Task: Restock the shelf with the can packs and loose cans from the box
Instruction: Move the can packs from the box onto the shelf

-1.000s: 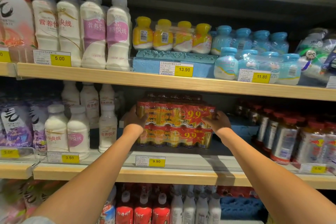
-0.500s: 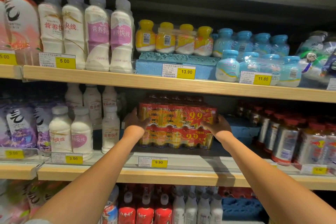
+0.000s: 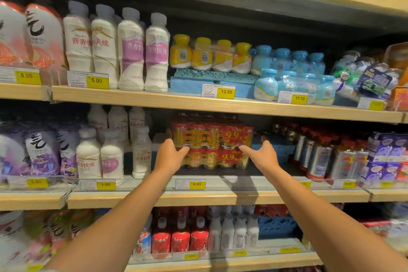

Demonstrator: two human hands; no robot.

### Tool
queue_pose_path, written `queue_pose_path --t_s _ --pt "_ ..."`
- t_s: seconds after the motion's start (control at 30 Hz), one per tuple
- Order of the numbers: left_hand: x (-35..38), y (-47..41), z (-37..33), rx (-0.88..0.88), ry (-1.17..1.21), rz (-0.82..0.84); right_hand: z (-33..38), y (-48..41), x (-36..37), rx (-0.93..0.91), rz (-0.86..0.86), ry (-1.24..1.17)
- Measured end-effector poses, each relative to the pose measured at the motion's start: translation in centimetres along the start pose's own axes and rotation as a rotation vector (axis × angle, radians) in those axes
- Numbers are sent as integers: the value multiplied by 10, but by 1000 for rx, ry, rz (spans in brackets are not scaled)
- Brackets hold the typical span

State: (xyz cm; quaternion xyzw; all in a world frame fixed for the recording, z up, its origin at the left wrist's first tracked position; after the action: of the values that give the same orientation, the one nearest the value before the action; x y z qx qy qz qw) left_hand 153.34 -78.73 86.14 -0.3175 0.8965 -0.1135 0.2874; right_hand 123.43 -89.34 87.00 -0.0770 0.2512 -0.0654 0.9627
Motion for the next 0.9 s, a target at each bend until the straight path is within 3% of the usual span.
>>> queue_pose_path --t_s 0.23,0.47,0.67,0.9 --pt "-31 62 -4 120 36 165 10 92 6 -39 47 -10" --pt "-73 124 23 240 -128 269 24 196 34 -200 51 13" --pt "-76 180 92 267 -199 408 -11 251 98 -277 168 71" --pt "-51 257 225 77 -294 533 -127 298 196 -142 440 174"
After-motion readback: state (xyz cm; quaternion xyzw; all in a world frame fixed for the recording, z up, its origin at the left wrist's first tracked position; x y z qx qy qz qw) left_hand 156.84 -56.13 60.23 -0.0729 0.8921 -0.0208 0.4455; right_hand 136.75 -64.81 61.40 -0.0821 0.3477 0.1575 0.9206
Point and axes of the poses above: each hand's wrist, its own y-axis away from the middle knuckle, its own x-axis out of the palm, z = x × y, the point moved 7 cm from there along -y, towards the middle knuckle, and after that the axes turned 4 degrees about x, right-handed, at the moved point
